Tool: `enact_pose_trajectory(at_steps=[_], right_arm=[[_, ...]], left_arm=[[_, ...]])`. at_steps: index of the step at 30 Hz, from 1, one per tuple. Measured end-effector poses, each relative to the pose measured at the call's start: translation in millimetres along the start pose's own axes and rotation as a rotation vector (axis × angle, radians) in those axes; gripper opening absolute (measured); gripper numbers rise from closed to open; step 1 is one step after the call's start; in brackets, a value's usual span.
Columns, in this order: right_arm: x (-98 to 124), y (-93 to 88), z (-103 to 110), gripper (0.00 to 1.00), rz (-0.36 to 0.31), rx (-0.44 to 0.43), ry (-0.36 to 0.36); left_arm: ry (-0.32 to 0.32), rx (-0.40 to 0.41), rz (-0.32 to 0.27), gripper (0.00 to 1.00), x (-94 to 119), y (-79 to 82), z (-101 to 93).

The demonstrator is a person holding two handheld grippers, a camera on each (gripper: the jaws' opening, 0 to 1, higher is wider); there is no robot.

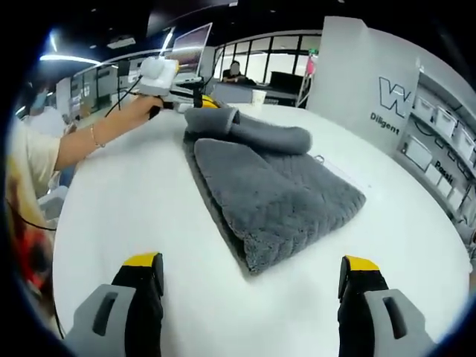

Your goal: Open the folded towel by lifting each exposed corner and separating the folded layers until the towel lies flat within the target outline without major curled edges

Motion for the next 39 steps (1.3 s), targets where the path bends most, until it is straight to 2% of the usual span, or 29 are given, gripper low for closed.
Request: enact_pose_trajectory(at_steps=[19, 39], right_arm=[[-3.4, -2.1, 1.2, 0.98, 0.033, 0.014, 0.005], [-6.0, -4.7, 1.7, 0.98, 0.061, 0.023, 0.011]], left_arm=[[0.120, 0.011, 0.092, 0.03, 30.4, -43.8, 58.0], [0.180, 0.039, 0.128, 0.03, 66.2, -65.1, 86.5]])
Point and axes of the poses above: the point that each gripper's makers call its tool centre point, and the gripper's own axes: x roughly backward along the fingers, z roughly to its left, y roughly out of its top, the point moved 8 cm from there along x, roughly backward along the fingers, and after that the axes turned 13 degrees about x, right-handed, at the moved point
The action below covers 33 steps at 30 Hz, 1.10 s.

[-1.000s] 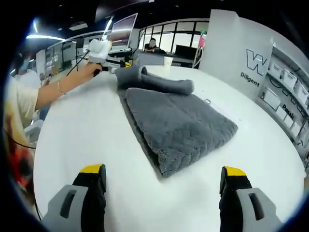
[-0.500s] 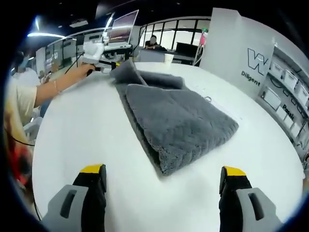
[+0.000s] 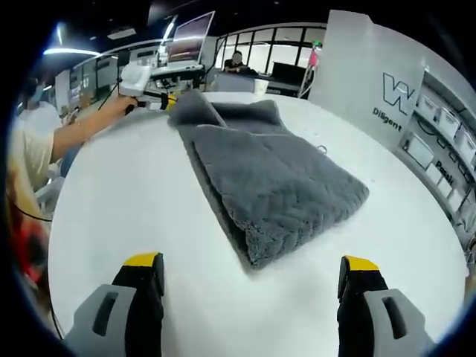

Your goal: Open the folded towel by lifting each exposed corner and separating the folded layers until the towel lies flat within the target outline without major curled edges

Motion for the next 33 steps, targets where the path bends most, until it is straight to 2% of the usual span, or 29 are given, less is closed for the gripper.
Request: enact_pose_trajectory(at_steps=[13, 23, 27, 29, 33], right_arm=[[0.8, 0.2, 0.2, 0.98, -0.001, 0.003, -0.004], [-0.9, -0.8, 0.5, 0.98, 0.007, 0.001, 0.001], [-0.8, -0.4, 0.2, 0.98, 0.004, -0.002, -0.003], [-1.4, 0.4, 1.0, 0.98, 0.004, 0.004, -0.003], [-2.8, 0.5, 2.6, 0.99, 0.013, 0.018, 0.003]], left_arm=[[0.067, 0.016, 0.015, 0.04, 10.0, -7.6, 31.0], [0.079, 0.023, 0.026, 0.04, 6.4, -8.2, 38.1], [0.075, 0.045, -0.007, 0.10, 14.2, -3.6, 34.2], [0.057, 0.050, -0.049, 0.14, 19.5, 4.8, 30.1], [0.013, 0.055, -0.090, 0.27, 29.3, 18.7, 21.4]])
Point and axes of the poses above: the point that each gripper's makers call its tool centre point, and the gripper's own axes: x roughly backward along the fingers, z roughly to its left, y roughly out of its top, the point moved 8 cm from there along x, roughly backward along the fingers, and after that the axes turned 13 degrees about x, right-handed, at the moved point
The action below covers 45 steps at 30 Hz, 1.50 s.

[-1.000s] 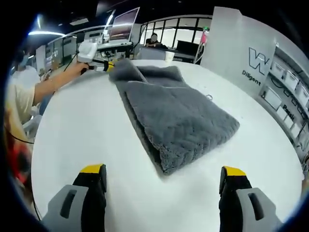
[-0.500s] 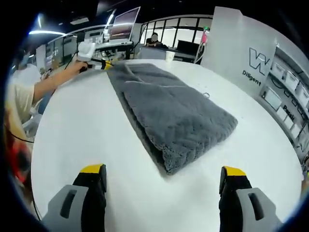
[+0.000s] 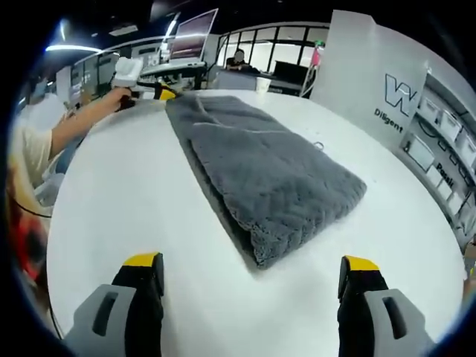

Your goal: Open the folded towel by lifting each exposed corner and separating the folded layers until the towel lies flat within the target outline without major curled edges

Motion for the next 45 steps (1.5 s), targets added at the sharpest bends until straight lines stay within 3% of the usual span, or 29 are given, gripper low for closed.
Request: enact_pose_trajectory(at_steps=[4, 8, 11, 15, 22, 25, 30, 35, 38, 45], right_arm=[[-0.1, -1.7, -0.7, 0.98, 0.011, -0.001, -0.004], [0.0, -1.5, -0.4, 0.98, 0.013, 0.001, -0.007], [-0.1, -0.8, 0.3, 0.98, 0.011, 0.003, -0.003], [0.3, 3.3, 2.5, 0.98, -0.018, 0.002, 0.013], [0.0, 8.9, 5.1, 0.98, -0.064, -0.002, 0.039], [-1.0, 12.4, 7.4, 0.98, -0.076, 0.011, 0.047], [-2.3, 17.2, 7.0, 0.97, -0.101, 0.030, 0.037], [-3.8, 21.9, 4.1, 0.97, -0.136, 0.020, 0.014], [-6.3, 24.4, 5.9, 0.97, -0.125, 0.087, 0.001], [-10.6, 37.4, 17.2, 0.97, -0.141, 0.138, 0.019]], left_arm=[[-0.103, 0.025, -0.028, 0.42, 7.8, 13.9, -17.4], [-0.235, 0.096, 0.014, 0.63, 9.5, 16.7, -42.3], [-0.320, 0.049, 0.036, 0.74, 5.9, 17.0, -61.7], [-0.387, 0.014, 0.062, 0.88, 0.1, 16.7, -82.4], [-0.588, -0.007, 0.103, 1.00, -10.7, 21.6, -118.2], [-0.667, -0.036, 0.118, 1.00, -14.7, 21.0, -133.7], [-0.717, -0.100, 0.140, 1.00, -22.6, 15.0, -150.1], [-0.763, -0.109, 0.143, 1.00, -25.7, 9.6, -157.6], [-0.811, -0.131, 0.142, 1.00, -20.5, 7.9, -161.5], [-0.851, -0.120, 0.112, 1.00, -8.0, 6.7, -161.4]])
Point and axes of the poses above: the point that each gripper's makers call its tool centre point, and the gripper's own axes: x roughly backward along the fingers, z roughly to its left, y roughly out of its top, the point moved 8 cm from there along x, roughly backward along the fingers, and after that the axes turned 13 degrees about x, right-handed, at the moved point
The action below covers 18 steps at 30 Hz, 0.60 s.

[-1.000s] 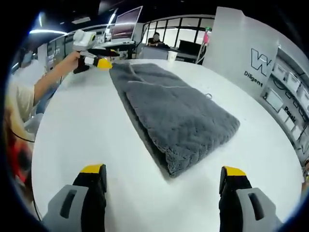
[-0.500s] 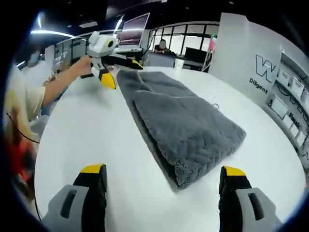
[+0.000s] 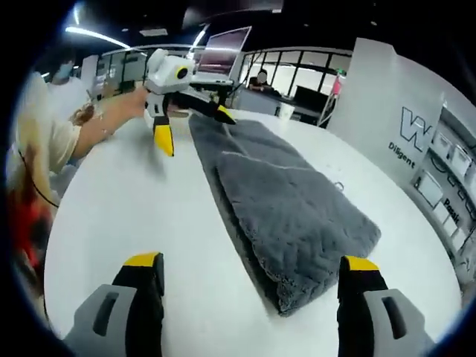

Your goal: Open the folded towel by lifting each exposed corner and separating the folded layers until the towel lies flat within the target outline without major curled edges

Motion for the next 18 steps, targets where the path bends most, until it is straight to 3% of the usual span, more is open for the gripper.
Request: enact_pose_trajectory(at_steps=[4, 8, 11, 16, 18], right_arm=[[-4.1, 3.4, -4.1, 0.96, -0.010, 0.002, -0.006], [-11.5, 11.4, -6.2, 0.95, -0.055, -0.009, -0.019], [-19.6, 18.4, -5.8, 0.94, -0.091, -0.012, -0.032], [-31.9, 37.5, 0.3, 0.78, -0.185, -0.004, -0.035], [-34.4, 49.6, 3.8, 0.71, -0.255, 0.042, -0.047]], left_arm=[[-0.002, 0.008, 0.013, 1.00, 6.4, -6.9, 1.0], [-0.028, 0.039, 0.010, 1.00, 8.6, -7.6, -0.6], [-0.007, 0.020, 0.015, 1.00, 10.9, -8.2, 0.0], [-0.007, 0.034, 0.028, 0.99, 9.0, -12.1, 0.2], [-0.013, 0.036, 0.030, 0.99, 9.3, -12.5, -0.5]])
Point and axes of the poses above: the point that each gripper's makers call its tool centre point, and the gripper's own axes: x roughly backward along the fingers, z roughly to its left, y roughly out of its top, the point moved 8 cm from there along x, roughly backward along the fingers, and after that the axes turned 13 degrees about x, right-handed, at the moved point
